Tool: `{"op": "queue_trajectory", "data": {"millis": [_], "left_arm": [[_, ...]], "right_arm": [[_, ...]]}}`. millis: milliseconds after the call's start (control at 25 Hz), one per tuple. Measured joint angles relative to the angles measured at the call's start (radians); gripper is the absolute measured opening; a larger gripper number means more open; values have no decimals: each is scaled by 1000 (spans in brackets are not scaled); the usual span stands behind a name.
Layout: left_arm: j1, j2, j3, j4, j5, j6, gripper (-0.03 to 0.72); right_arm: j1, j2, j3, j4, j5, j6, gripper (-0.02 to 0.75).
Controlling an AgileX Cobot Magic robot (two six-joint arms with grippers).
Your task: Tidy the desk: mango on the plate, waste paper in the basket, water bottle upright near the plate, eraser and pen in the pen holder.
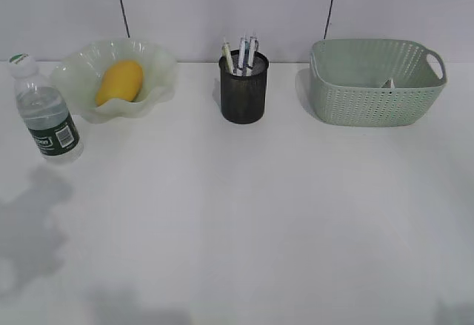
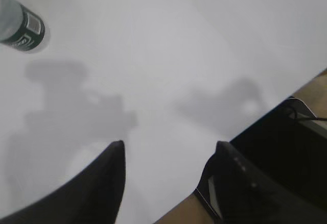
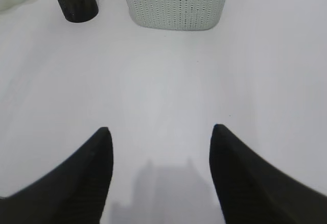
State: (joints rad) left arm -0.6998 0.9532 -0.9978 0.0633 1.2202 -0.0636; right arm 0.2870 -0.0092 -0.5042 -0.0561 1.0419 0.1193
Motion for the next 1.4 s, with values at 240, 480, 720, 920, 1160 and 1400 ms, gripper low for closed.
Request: {"op": "queue_trajectory", "data": {"millis": [240, 480, 720, 920, 1160, 1400], "left_arm": [[0, -323, 189, 0, 2, 27, 520], [-1, -602, 333, -7, 4, 27, 528], [-1, -763, 411, -5, 7, 27, 528], [-1, -781, 417, 5, 6, 27, 528], [-1, -781, 417, -14, 6, 27, 489], [-1, -781, 459, -17, -121, 28, 445]], "right_arm": [[0, 0, 0, 0, 0, 0, 478], [0, 0, 0, 0, 0, 0, 478], [0, 0, 0, 0, 0, 0, 479], [0, 0, 0, 0, 0, 0, 479], [0, 0, 0, 0, 0, 0, 479], [0, 0, 0, 0, 0, 0, 478]]}}
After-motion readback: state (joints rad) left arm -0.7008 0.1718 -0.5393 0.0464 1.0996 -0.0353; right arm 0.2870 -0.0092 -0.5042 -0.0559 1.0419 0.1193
